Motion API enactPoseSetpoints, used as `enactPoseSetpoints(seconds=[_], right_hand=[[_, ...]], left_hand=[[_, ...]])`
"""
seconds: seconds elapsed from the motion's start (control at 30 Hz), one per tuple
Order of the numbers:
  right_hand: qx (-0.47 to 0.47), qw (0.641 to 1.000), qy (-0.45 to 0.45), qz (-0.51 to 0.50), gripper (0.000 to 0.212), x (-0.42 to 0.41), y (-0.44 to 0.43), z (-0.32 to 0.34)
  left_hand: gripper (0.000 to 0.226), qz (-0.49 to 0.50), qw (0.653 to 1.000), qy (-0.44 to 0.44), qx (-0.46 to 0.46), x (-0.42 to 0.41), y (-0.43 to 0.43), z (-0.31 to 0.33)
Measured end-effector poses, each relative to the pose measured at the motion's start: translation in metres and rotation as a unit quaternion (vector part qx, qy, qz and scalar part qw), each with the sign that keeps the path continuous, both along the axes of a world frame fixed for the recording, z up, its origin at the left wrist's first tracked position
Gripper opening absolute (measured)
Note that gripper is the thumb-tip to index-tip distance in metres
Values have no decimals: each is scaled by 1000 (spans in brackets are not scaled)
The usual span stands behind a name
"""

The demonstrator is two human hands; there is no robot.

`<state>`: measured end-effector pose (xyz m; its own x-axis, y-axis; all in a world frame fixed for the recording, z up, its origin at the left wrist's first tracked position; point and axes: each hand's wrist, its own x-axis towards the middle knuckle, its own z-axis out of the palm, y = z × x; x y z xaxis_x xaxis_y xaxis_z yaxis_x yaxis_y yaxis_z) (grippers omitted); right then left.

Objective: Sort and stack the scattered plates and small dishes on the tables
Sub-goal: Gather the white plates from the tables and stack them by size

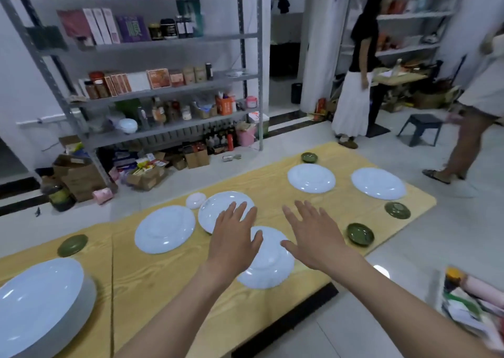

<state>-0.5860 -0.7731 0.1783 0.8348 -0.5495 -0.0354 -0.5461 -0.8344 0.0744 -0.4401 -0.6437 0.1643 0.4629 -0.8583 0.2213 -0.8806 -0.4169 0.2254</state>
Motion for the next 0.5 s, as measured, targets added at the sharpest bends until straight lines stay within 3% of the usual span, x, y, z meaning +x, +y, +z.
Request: enactPoseSetpoints(seconds=[0.2, 0.5], right_hand=[[6, 998, -13, -61, 81, -58, -61, 4], [33, 992, 1, -120, 81, -91, -163, -7]], left_hand=[[59, -56, 998, -11, 24, -50, -80, 4], [64, -82, 995, -30, 39, -62, -208, -13]])
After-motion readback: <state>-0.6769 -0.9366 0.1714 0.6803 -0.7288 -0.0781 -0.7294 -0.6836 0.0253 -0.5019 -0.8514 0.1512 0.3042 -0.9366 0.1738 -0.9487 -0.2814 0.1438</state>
